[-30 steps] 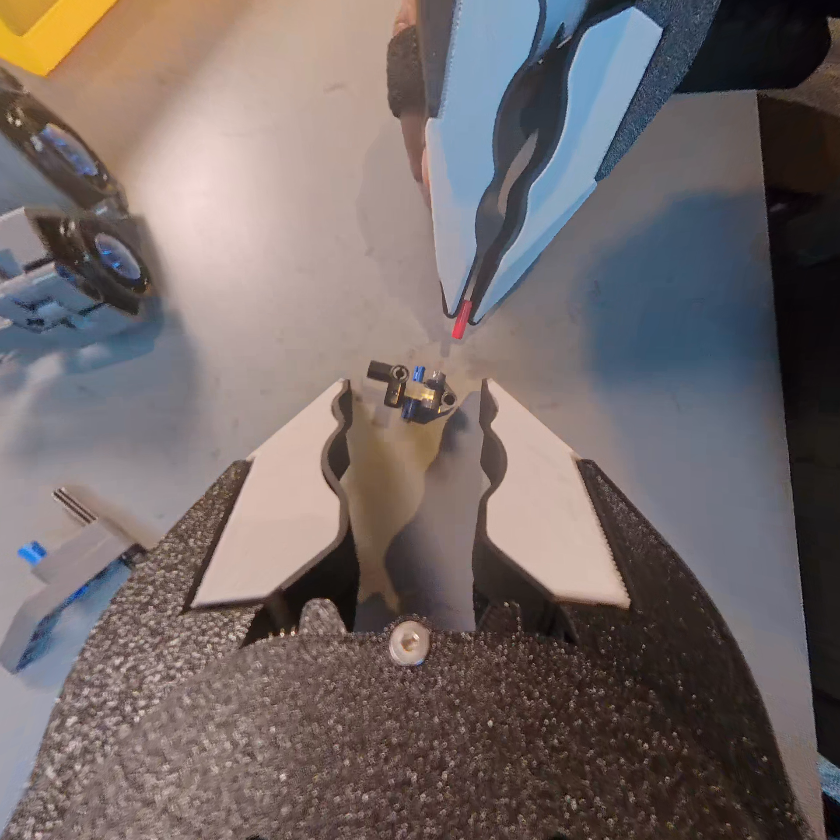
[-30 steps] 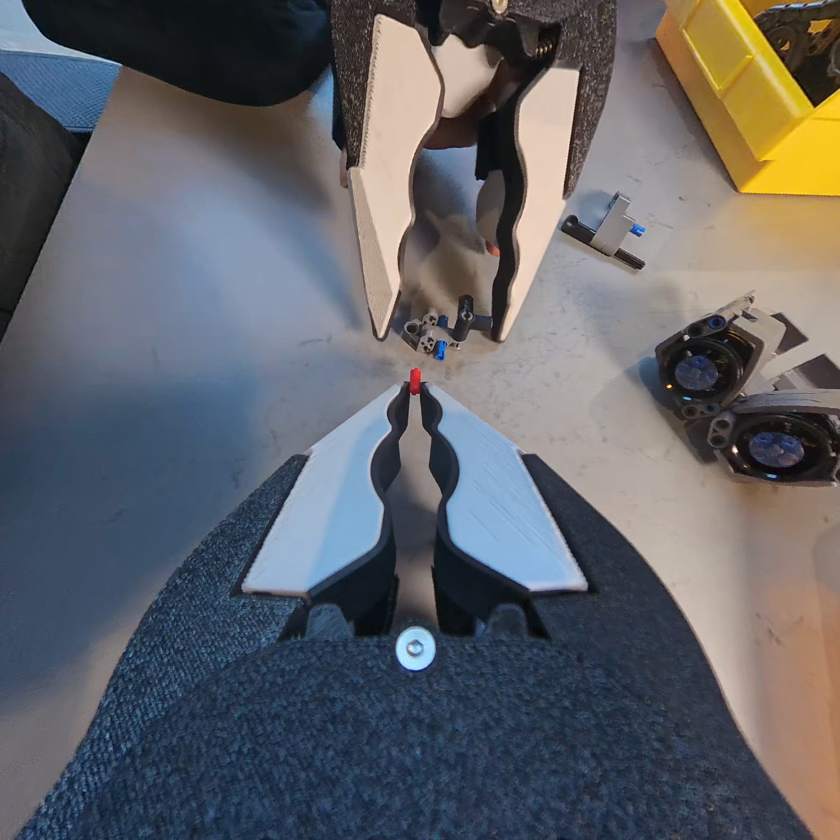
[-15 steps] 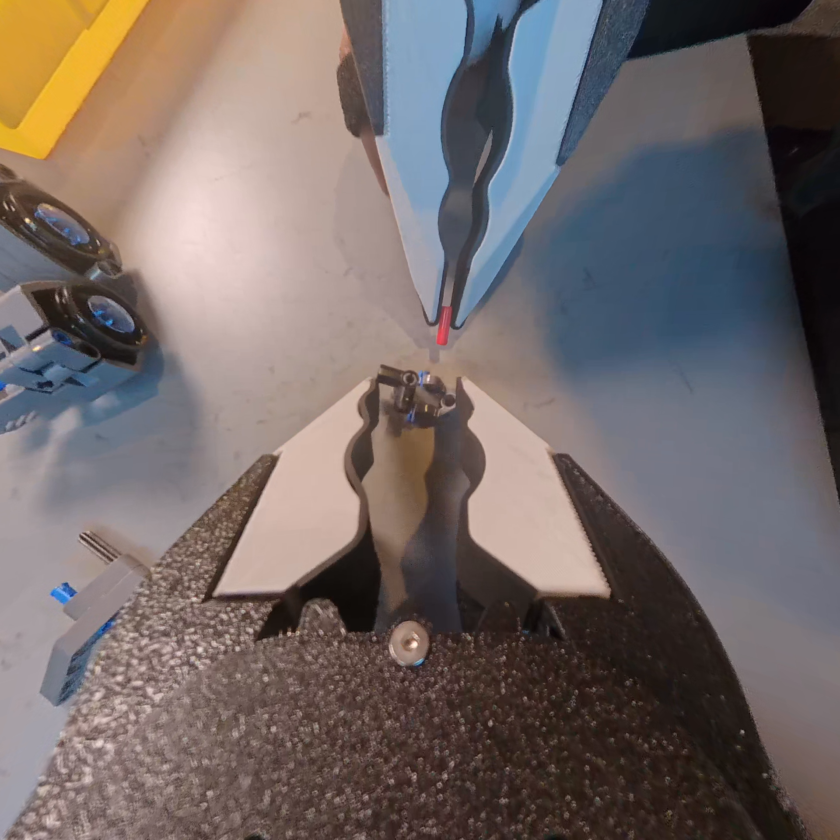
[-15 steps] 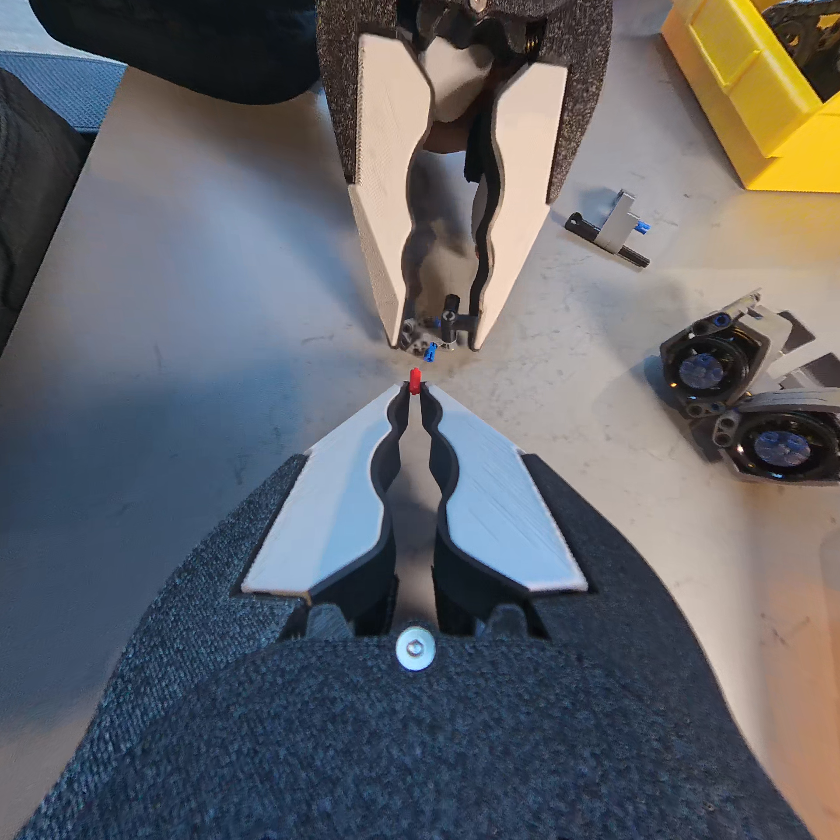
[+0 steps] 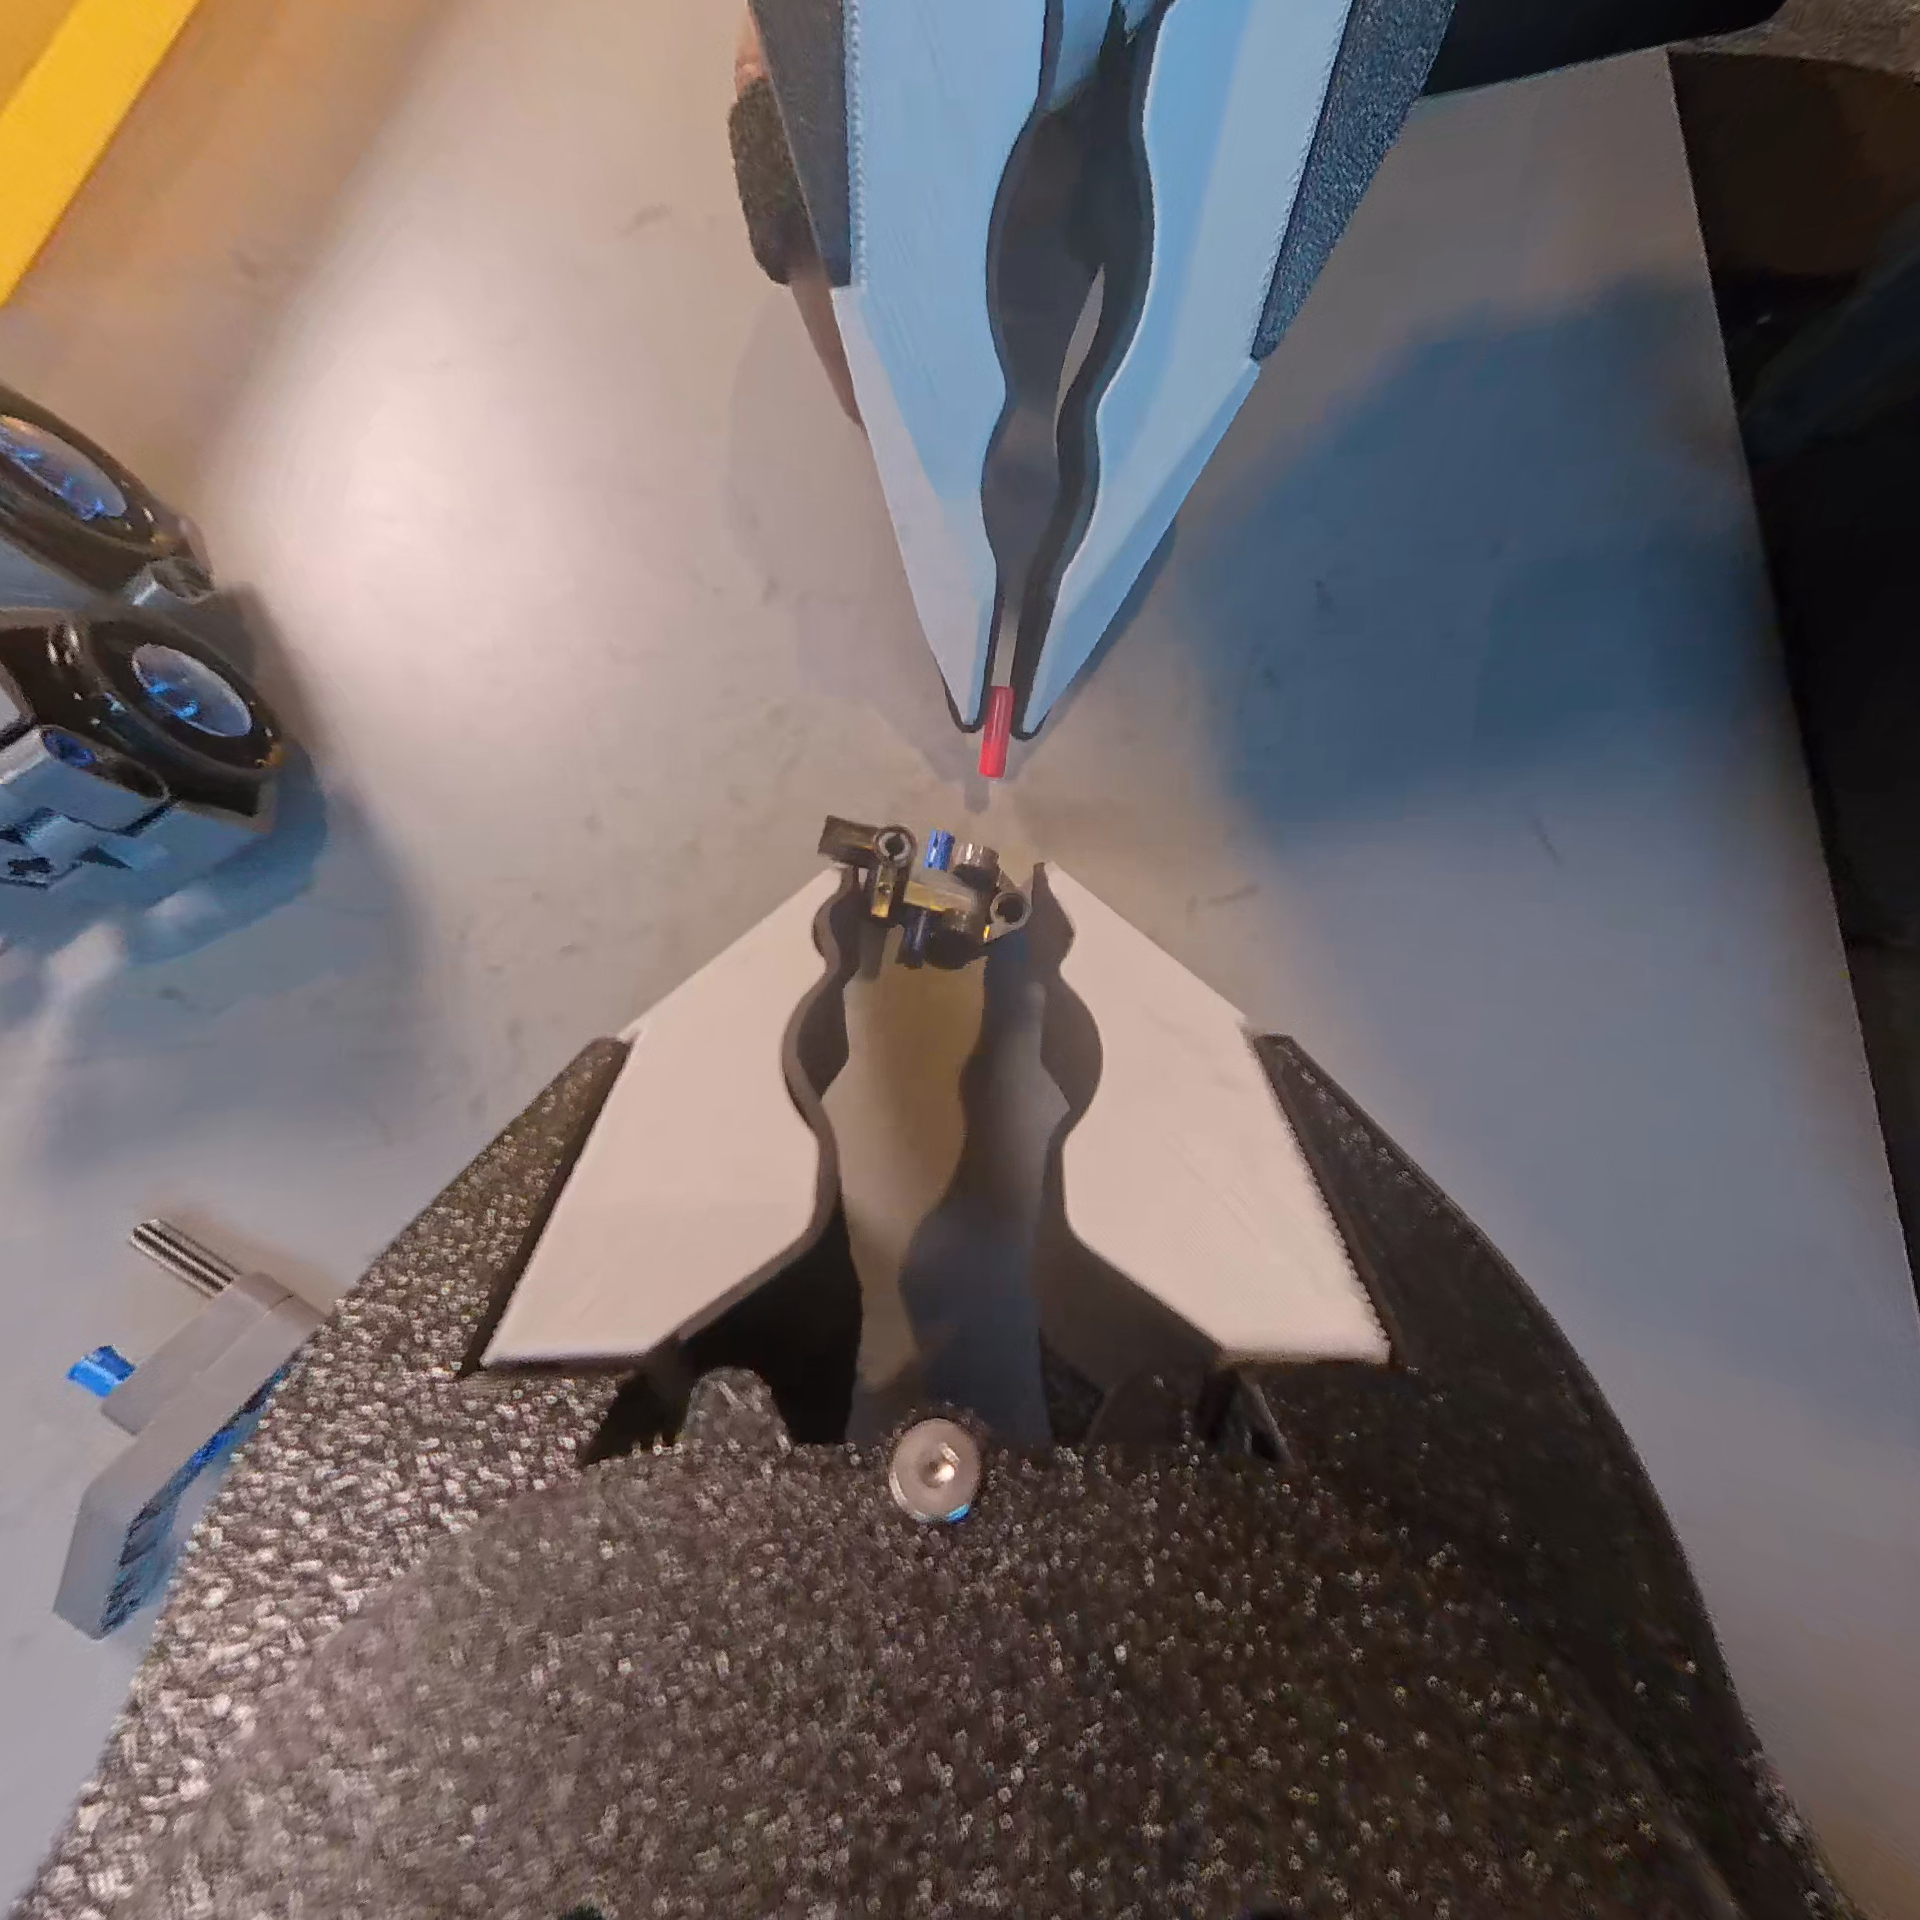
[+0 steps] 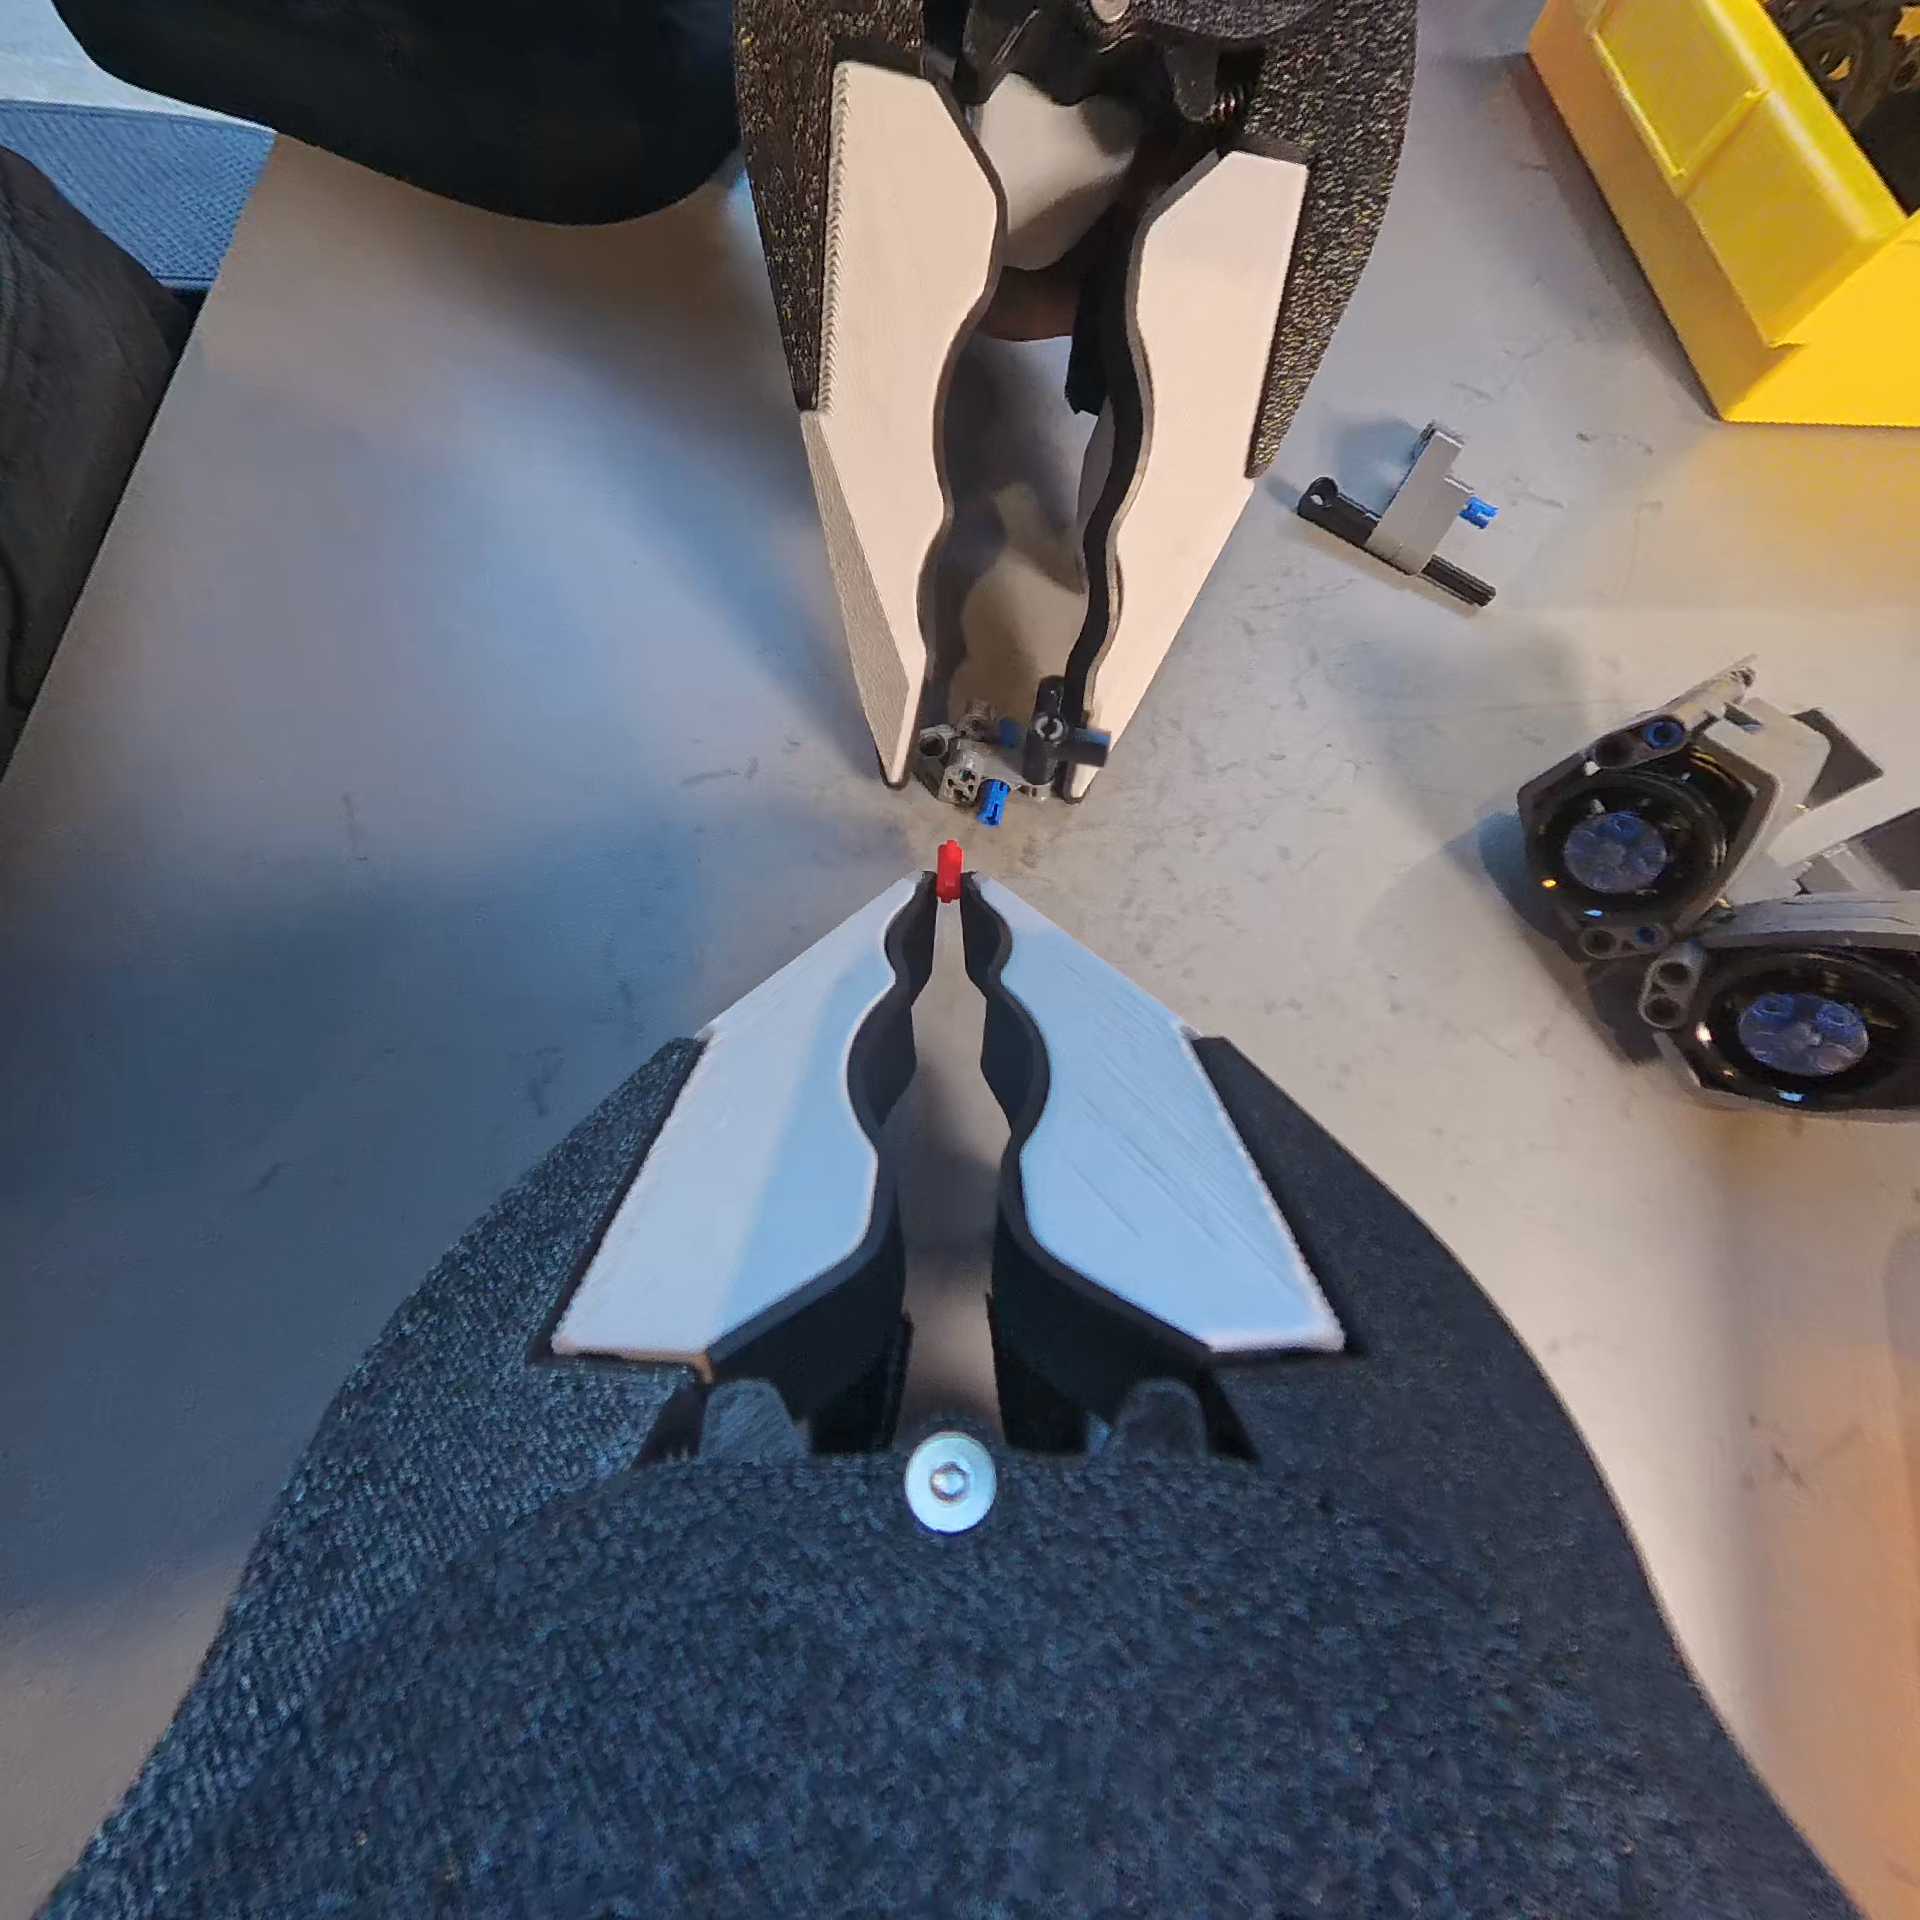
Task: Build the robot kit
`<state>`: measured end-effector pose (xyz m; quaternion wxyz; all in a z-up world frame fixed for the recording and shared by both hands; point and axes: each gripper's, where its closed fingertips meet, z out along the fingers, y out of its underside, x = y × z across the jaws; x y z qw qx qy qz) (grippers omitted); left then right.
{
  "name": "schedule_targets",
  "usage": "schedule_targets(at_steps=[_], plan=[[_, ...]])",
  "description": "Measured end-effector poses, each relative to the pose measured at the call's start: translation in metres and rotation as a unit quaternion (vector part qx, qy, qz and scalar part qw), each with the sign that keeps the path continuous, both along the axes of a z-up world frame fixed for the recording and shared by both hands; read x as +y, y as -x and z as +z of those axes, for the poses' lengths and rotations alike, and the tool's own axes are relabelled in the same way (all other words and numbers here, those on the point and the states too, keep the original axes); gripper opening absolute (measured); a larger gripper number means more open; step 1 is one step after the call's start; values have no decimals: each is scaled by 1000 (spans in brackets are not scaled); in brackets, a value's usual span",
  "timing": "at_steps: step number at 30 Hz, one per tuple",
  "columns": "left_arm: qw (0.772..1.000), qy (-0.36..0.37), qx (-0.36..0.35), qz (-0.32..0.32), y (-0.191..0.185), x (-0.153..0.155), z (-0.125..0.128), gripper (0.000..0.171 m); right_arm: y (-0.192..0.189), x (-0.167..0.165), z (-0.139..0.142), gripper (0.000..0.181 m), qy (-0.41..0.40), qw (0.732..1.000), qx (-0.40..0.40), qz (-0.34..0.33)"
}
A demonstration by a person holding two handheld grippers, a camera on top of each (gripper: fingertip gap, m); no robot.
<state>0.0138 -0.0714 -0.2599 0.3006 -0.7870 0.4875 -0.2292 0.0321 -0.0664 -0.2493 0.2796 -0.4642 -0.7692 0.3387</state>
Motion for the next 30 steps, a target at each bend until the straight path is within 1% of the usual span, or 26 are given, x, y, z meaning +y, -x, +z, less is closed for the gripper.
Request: schedule_targets(at_steps=[2,5,9,11,17,22,27,30], plan=[[1000,2,0,-5,1,0,0,37,0,0,0,3,2,1000,0,0],[1000,7,-13,-16,2,-2,3,39,0,0,0,3,3,1000,0,2],[999,11,-14,-34,0,-3,1,36,0,-1,0,3,3,1000,0,2],[999,6,-14,-39,-1,-2,0,31,0,0,0,3,4,1000,0,1],[999,-15,-4,-46,-4,-3,0,31,1,0,1,3,5,1000,0,0],[999,-20,-6,-39,-6,-3,-1,31,5,-3,-1,3,-4,1000,0,2],[1000,-20,-7,-20,-6,-2,-1,31,8,-5,-2,3,-16,1000,-1,-4],[1000,-21,-15,-6,-6,-2,-1,31,6,-4,-8,2,-21,1000,-18,-9]])
